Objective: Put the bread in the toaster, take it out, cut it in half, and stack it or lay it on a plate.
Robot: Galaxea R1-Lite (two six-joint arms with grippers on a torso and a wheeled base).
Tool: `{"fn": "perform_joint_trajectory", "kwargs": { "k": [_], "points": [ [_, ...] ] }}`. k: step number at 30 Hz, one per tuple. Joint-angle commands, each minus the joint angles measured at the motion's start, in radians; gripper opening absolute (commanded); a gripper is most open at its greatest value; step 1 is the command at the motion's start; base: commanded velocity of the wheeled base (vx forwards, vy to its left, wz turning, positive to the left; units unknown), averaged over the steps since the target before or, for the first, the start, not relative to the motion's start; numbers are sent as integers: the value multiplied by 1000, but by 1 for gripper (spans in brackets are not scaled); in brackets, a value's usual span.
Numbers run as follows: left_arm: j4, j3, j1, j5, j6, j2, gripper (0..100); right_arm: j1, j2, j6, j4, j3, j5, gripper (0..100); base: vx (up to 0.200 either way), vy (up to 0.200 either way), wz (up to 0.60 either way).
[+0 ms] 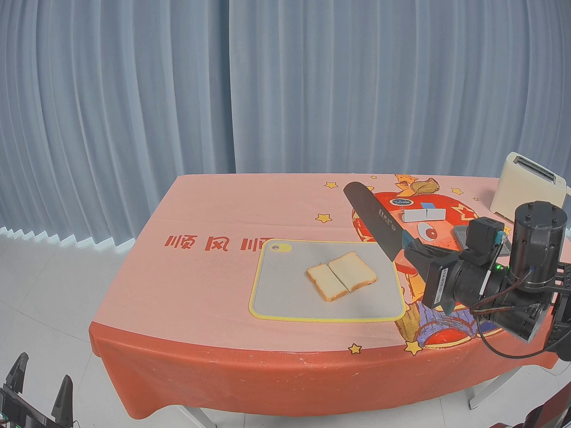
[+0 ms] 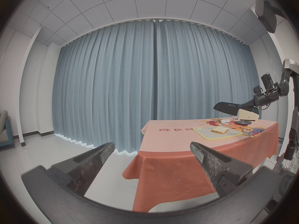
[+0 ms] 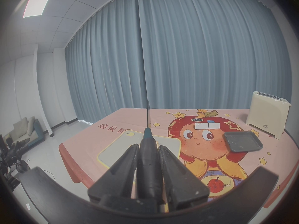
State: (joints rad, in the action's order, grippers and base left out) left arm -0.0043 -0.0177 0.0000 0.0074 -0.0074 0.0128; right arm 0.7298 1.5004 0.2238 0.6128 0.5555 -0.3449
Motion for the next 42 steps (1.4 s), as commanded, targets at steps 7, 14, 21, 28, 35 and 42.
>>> {"fn": "perform_joint_trajectory", "kwargs": {
  "k": [7,14,21,28,35,42],
  "points": [
    [0,18,0,0,0,-7,100,-7,3,0,1,6,-8,0,0,0,0],
    [0,18,0,0,0,-7,100,-13,11,0,1,4,-29,0,0,0,0],
    [0,18,0,0,0,-7,100,-15,20,0,1,4,-46,0,0,0,0],
    [0,18,0,0,0,-7,100,-15,26,0,2,7,-80,0,0,0,0],
    [0,18,0,0,0,-7,100,-16,24,0,1,7,-85,0,0,0,0],
    [0,18,0,0,0,-7,100,-20,27,0,1,4,-85,0,0,0,0]
  ]
}}
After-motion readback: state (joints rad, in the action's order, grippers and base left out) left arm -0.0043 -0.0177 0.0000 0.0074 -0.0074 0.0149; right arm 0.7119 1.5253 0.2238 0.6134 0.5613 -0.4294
